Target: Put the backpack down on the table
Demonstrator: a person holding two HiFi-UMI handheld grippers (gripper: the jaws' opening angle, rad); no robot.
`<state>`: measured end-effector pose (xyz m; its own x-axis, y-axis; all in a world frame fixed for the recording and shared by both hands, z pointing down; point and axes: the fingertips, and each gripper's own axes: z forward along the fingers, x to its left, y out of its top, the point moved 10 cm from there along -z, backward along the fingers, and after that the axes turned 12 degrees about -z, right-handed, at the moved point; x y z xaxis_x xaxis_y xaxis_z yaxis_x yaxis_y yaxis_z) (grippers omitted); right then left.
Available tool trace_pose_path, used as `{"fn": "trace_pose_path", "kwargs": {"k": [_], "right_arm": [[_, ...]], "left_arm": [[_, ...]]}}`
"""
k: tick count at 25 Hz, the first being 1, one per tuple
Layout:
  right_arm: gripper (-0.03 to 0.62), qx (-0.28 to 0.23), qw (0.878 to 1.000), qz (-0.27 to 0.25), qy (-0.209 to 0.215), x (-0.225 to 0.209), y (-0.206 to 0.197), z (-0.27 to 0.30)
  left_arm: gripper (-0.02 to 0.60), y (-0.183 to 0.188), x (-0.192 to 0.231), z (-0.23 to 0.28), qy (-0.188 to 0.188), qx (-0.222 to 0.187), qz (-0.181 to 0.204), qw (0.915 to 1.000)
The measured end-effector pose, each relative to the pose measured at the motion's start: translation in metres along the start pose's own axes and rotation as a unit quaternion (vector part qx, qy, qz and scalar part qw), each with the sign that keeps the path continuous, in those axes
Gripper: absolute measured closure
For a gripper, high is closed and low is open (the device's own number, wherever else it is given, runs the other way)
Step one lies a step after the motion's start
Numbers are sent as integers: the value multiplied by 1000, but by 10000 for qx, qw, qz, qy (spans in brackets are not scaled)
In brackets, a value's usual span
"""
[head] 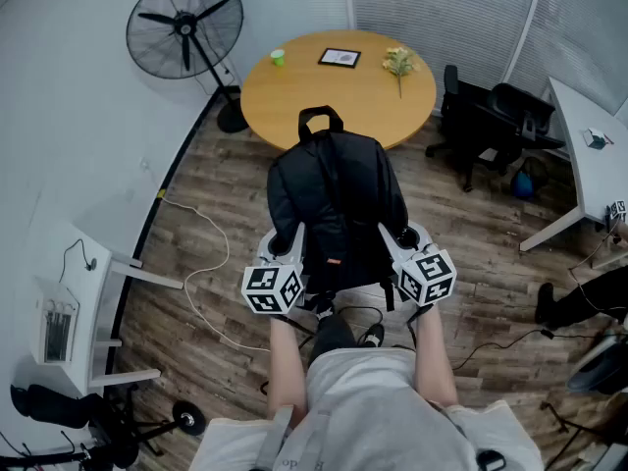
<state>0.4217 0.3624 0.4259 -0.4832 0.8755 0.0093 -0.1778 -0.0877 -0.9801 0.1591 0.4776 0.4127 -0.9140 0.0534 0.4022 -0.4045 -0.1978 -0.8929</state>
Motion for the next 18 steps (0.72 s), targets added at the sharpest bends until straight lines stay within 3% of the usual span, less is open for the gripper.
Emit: {"fn": "trace_pose_path", "kwargs": {"k": [12,18], "right_arm": [[522,97,9996,122,-237,2,-2,27],[520,198,9986,204,-449,-3,26,77]], "left_arm": [[509,9,31,23,-284,76,72,9995],[511,50,70,62,-560,240,6,9981]]}}
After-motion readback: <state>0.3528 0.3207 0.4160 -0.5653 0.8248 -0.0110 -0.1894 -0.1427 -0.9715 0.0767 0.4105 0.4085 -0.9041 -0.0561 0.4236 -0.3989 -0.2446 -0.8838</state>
